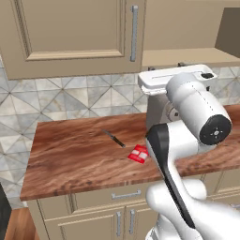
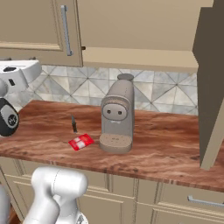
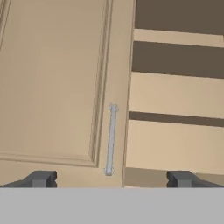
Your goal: Pick the pan from the cabinet and place it on the stove. Then turn on the stove burner for the pan.
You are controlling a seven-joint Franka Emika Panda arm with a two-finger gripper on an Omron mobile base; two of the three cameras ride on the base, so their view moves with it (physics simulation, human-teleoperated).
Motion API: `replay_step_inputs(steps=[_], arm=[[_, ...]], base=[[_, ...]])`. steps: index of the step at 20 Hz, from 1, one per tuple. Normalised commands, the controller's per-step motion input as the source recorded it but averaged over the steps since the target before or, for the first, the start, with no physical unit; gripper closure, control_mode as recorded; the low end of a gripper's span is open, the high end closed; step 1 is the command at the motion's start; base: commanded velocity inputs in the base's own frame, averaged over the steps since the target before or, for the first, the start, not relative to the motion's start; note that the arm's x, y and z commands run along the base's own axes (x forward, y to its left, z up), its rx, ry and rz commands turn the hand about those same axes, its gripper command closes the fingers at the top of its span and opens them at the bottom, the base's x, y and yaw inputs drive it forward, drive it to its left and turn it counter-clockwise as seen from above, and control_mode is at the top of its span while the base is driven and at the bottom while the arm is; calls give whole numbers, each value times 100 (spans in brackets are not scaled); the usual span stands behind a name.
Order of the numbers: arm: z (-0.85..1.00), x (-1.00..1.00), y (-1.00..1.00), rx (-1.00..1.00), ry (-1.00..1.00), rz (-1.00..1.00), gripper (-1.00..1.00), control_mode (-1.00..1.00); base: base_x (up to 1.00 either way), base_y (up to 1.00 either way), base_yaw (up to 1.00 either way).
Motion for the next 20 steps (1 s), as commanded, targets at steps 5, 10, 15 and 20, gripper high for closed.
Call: replay_step_inputs(steps=[5, 10, 15, 20], arm=[[0, 63, 0, 0, 0, 12, -100, -100], [0, 62, 0, 0, 3, 1, -100, -100], [0, 53, 0, 0, 4, -1, -100, -100], [0, 45, 0, 0, 0, -1, -100, -100]], base=[[0, 0, 0], [0, 0, 0], [0, 0, 0], [0, 0, 0]])
